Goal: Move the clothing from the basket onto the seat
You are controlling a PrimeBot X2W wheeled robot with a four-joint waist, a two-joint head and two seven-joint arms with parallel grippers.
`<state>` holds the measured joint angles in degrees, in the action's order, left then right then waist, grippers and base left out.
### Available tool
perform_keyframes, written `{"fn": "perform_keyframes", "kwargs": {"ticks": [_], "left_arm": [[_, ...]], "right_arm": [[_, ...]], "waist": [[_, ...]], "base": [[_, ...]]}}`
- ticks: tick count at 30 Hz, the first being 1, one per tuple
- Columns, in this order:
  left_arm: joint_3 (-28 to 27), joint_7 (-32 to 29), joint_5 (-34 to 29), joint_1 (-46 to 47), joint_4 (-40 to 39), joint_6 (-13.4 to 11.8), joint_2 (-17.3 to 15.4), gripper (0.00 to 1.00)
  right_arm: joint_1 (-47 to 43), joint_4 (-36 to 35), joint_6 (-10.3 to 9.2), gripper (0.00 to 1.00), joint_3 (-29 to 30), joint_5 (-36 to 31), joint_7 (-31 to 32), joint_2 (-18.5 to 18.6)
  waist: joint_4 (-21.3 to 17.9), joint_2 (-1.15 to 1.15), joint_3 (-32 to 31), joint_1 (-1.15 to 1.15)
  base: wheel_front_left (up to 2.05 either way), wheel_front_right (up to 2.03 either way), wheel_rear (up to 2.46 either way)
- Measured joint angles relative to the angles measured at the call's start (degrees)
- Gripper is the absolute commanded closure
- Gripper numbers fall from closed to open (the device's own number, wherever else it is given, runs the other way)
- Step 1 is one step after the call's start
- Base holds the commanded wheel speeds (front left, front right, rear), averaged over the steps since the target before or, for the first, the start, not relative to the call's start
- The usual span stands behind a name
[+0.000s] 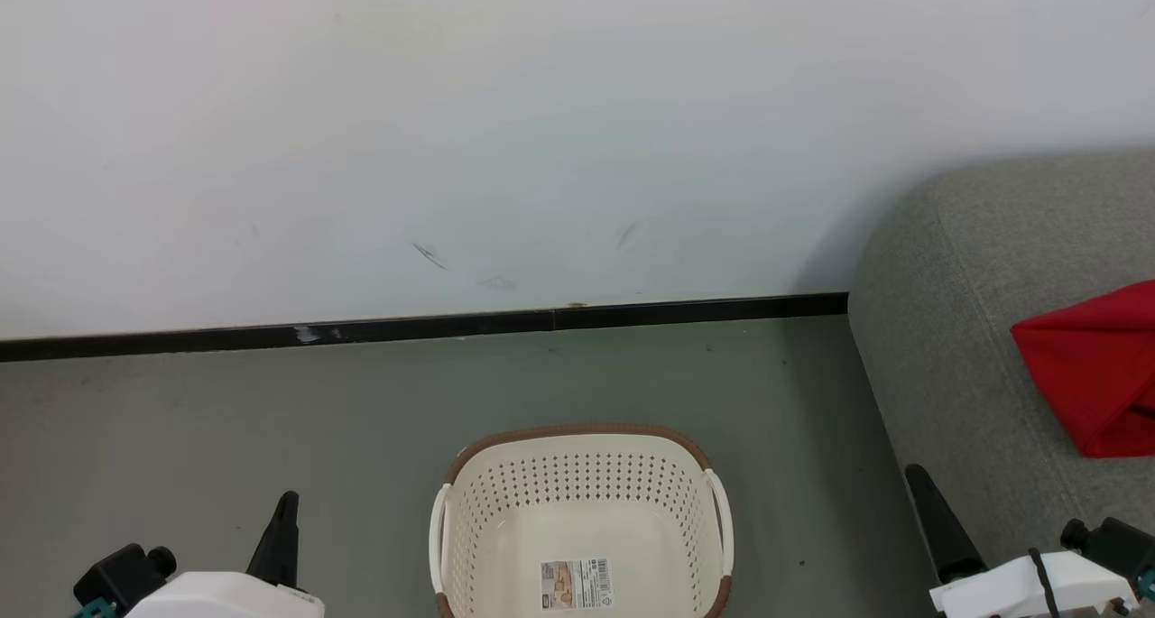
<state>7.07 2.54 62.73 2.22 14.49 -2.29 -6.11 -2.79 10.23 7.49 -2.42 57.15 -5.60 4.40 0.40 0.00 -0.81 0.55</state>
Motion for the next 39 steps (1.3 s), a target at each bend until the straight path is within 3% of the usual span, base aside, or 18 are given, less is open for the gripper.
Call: {"fn": "perform_keyframes", "kwargs": {"ticks": [7,21,39], "left_arm": [[-2.7,-2.0,7.5,0.0,0.2,2.4,0.9,1.0],[-7.0,-5.3,19.1,0.6,0.5,5.8,2.4,1.0],[-10.9,-8.1,29.5,0.9,0.8,9.1,3.8,1.0]], "right_arm": [[1.4,1.4,0.0,1.0,0.6,10.4,1.5,0.8],[3.4,2.8,0.0,1.0,1.6,26.5,3.8,1.7],[5.7,3.8,-0.01,1.0,2.6,40.7,5.7,2.7]], "waist": [[-0.1,0.0,0.5,-0.42],[-0.3,0.0,0.9,-0.5],[-0.4,0.0,1.0,-0.52]], "base": [[0.0,0.0,0.0],[0.0,0.0,0.0],[0.0,0.0,0.0]]}}
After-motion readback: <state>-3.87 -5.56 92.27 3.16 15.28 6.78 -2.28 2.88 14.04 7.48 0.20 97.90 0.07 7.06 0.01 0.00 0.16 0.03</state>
